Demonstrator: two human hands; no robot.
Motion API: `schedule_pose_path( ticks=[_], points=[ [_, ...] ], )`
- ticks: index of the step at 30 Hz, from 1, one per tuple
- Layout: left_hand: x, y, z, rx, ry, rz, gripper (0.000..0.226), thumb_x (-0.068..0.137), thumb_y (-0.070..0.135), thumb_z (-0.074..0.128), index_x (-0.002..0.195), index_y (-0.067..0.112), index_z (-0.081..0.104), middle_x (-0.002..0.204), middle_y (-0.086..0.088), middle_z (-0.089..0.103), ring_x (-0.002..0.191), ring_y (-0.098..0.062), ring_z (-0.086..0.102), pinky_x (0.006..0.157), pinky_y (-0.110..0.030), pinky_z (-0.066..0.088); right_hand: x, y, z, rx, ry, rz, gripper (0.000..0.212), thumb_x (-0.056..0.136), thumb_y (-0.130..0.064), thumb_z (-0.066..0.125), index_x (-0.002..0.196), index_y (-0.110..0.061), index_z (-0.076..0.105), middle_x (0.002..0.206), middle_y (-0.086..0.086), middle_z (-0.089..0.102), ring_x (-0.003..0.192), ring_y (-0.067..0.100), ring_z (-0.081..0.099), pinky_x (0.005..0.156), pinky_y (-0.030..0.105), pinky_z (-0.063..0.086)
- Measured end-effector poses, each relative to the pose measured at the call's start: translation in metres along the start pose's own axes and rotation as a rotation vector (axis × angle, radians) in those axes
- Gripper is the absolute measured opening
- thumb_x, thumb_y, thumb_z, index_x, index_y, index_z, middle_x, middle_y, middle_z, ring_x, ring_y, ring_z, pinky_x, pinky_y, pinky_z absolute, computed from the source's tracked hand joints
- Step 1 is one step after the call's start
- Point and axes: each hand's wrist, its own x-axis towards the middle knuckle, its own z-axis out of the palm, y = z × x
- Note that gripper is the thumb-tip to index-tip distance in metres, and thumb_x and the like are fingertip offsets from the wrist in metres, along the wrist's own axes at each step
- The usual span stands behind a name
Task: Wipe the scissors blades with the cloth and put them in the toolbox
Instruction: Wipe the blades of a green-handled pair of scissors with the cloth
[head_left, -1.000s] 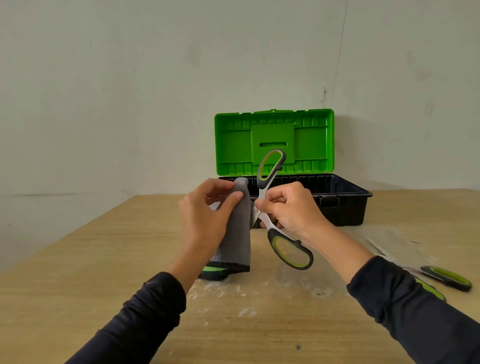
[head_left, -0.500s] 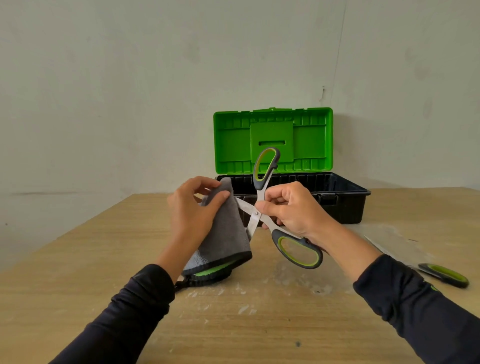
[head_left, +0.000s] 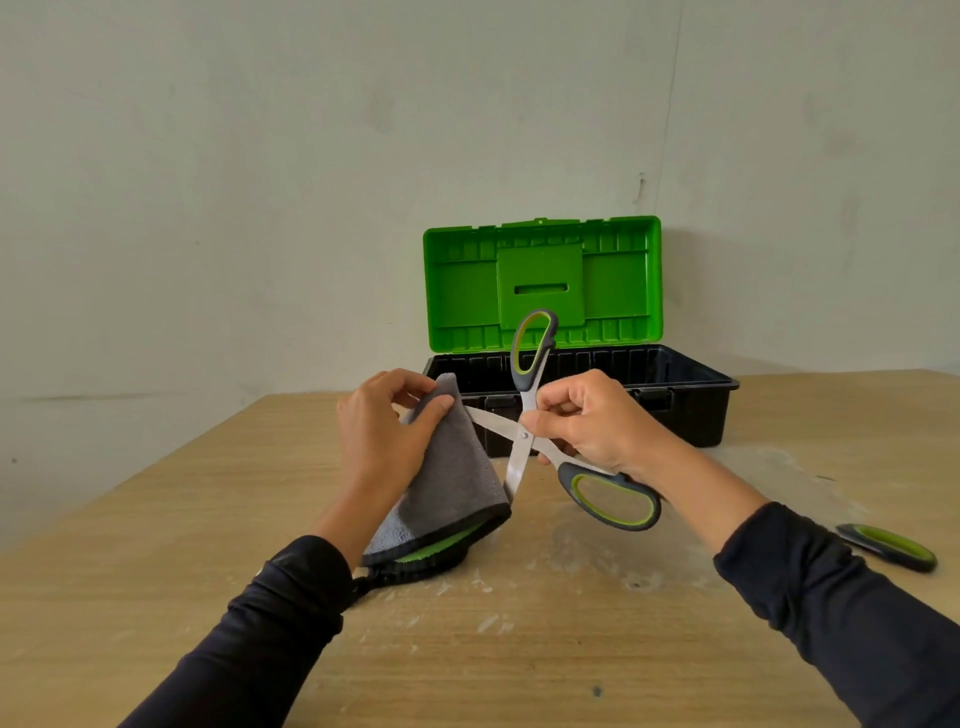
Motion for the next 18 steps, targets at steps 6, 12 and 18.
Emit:
schedule_pose_path(
  ticks=[6, 12, 18],
  points=[
    [-0.006, -0.012, 0.009, 0.047, -0.188, -0.063, 0.008, 0.073, 0.021, 0.077, 0.076, 0.02, 0.07, 0.073, 0.006, 0.067, 0.068, 0.0, 0.06, 0.06, -0.009, 0.041, 0.0, 0.009, -0.035, 0.111, 0.15, 0.181, 0.016, 0.089, -0.017, 0.063, 0.088, -0.003, 0.071, 0.071, 0.01, 0.072, 0.059, 0.016, 0.071, 0.054, 0.024, 0.055],
    [-0.018, -0.006, 0.02, 0.015, -0.467, -0.084, 0.008, 0.084, 0.028, 0.066, 0.085, 0.023, 0.073, 0.078, 0.011, 0.069, 0.074, -0.002, 0.063, 0.061, -0.01, 0.045, 0.0, 0.014, -0.038, 0.26, 0.25, 0.288, 0.017, 0.091, -0.016, 0.06, 0.098, -0.003, 0.067, 0.073, 0.005, 0.067, 0.058, 0.01, 0.065, 0.051, 0.018, 0.052],
    [-0.023, 0.01, 0.02, -0.339, -0.416, -0.13, 0.026, 0.087, 0.042, 0.057, 0.092, 0.021, 0.073, 0.083, 0.004, 0.073, 0.08, -0.008, 0.066, 0.071, -0.021, 0.052, 0.004, 0.011, -0.015, 0.29, 0.317, 0.317, 0.017, 0.091, -0.019, 0.06, 0.097, -0.008, 0.071, 0.074, 0.005, 0.064, 0.062, 0.012, 0.055, 0.058, 0.022, 0.048]
  ],
)
